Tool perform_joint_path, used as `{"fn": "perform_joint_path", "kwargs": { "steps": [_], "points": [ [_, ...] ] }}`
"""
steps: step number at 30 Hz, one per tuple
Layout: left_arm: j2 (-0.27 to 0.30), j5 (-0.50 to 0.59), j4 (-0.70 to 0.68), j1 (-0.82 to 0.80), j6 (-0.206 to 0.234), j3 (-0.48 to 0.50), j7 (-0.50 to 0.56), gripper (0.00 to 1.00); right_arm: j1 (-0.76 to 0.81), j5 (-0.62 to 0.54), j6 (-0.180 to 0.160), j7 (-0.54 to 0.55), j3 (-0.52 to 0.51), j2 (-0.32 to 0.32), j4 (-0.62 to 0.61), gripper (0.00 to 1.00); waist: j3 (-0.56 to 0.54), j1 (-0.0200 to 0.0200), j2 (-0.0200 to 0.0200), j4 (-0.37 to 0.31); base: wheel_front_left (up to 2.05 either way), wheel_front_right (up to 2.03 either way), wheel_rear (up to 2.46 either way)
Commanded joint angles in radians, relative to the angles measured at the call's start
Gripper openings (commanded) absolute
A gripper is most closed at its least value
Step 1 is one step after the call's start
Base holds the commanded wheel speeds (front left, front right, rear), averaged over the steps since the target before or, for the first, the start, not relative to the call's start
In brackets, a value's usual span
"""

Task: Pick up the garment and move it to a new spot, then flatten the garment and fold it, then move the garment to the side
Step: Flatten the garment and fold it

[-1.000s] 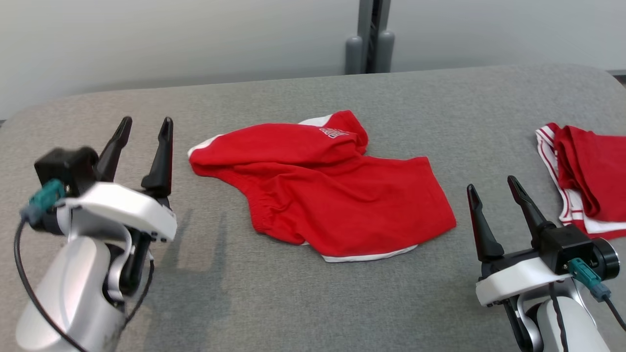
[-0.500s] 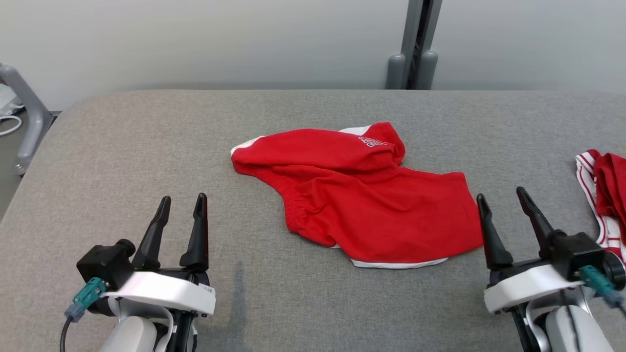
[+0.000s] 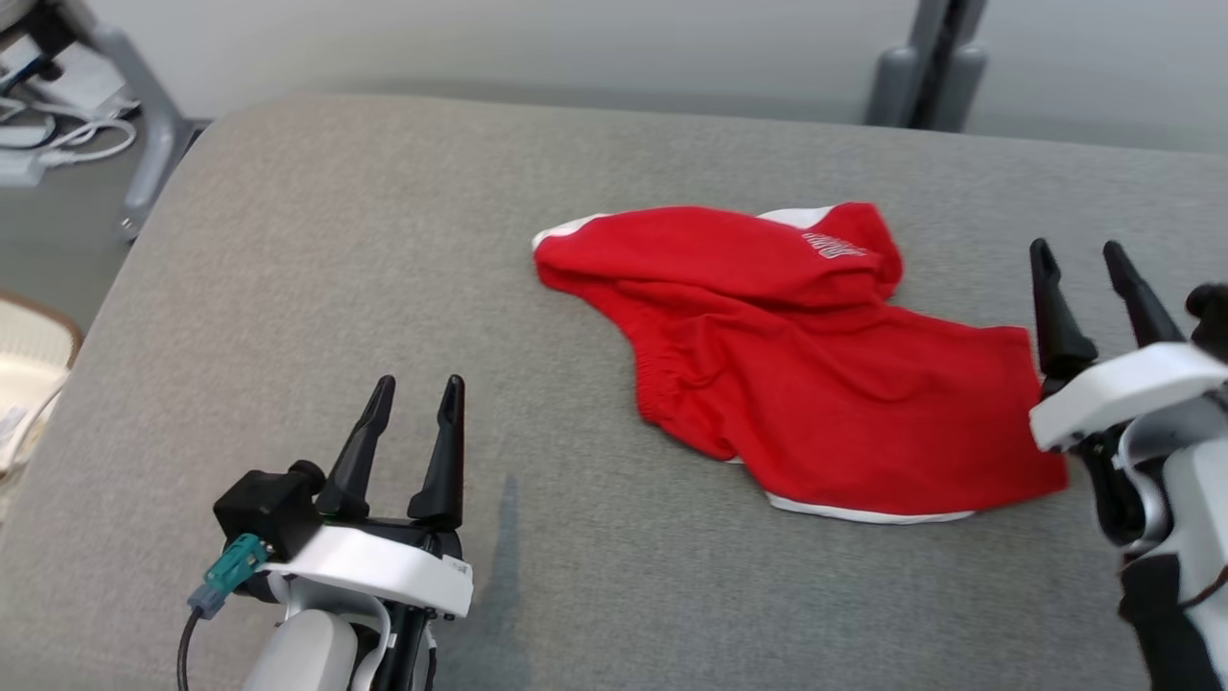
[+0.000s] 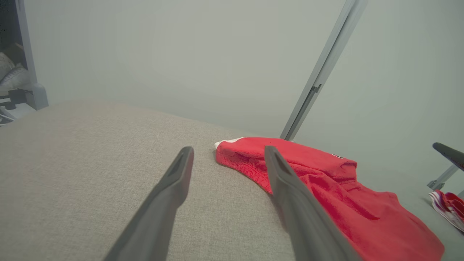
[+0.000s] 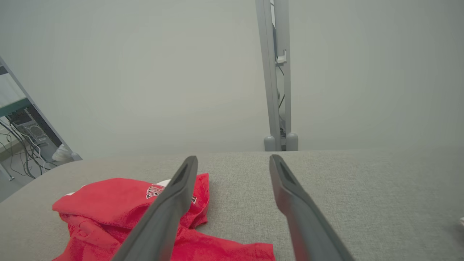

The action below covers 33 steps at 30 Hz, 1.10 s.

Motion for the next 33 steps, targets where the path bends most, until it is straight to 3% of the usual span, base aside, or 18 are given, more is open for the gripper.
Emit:
{"fn": "perform_joint_path", "kwargs": {
  "steps": [1, 15, 24, 25, 26, 27, 33],
  "points": [
    [-0.002, 0.010, 0.006, -0.019, -0.008, 0.004, -0.003, 1.00, -0.028, 0.013, 0.000, 0.018, 0.005, -0.019, 0.029, 1.00, 0.036, 0.0000, 0.0000, 0.041, 0.00, 0.00, 0.00],
    [-0.027, 0.005, 0.068, -0.062, -0.054, -0.046, -0.004, 1.00, -0.295, 0.200, 0.000, 0.201, 0.211, -0.206, 0.309, 1.00, 0.145, 0.0000, 0.0000, 0.200, 0.00, 0.00, 0.00],
    [-0.027, -0.060, 0.062, -0.088, -0.031, -0.128, -0.004, 1.00, -0.412, 0.303, 0.000, 0.272, 0.316, -0.267, 0.432, 1.00, 0.193, 0.0000, 0.0000, 0.253, 0.00, 0.00, 0.00],
    [-0.027, -0.067, 0.065, -0.084, -0.029, -0.142, -0.004, 1.00, -0.419, 0.318, 0.000, 0.275, 0.321, -0.264, 0.438, 0.69, 0.193, 0.0000, 0.0000, 0.256, 0.00, 0.00, 0.00],
    [-0.026, -0.071, 0.066, -0.084, -0.025, -0.152, -0.004, 1.00, -0.428, 0.332, 0.000, 0.268, 0.325, -0.266, 0.441, 0.23, 0.192, 0.0000, 0.0000, 0.258, 0.00, 0.00, 0.00],
    [-0.026, -0.076, 0.065, -0.085, -0.022, -0.159, -0.004, 1.00, -0.435, 0.348, 0.000, 0.262, 0.330, -0.269, 0.443, 0.00, 0.192, 0.0000, 0.0000, 0.261, 0.00, 0.00, 0.00],
    [-0.026, -0.082, 0.045, -0.084, 0.004, -0.148, -0.004, 1.00, -0.449, 0.406, 0.000, 0.220, 0.374, -0.293, 0.450, 0.00, 0.185, 0.0000, 0.0000, 0.265, 0.00, 0.00, 0.00]
  ]
}}
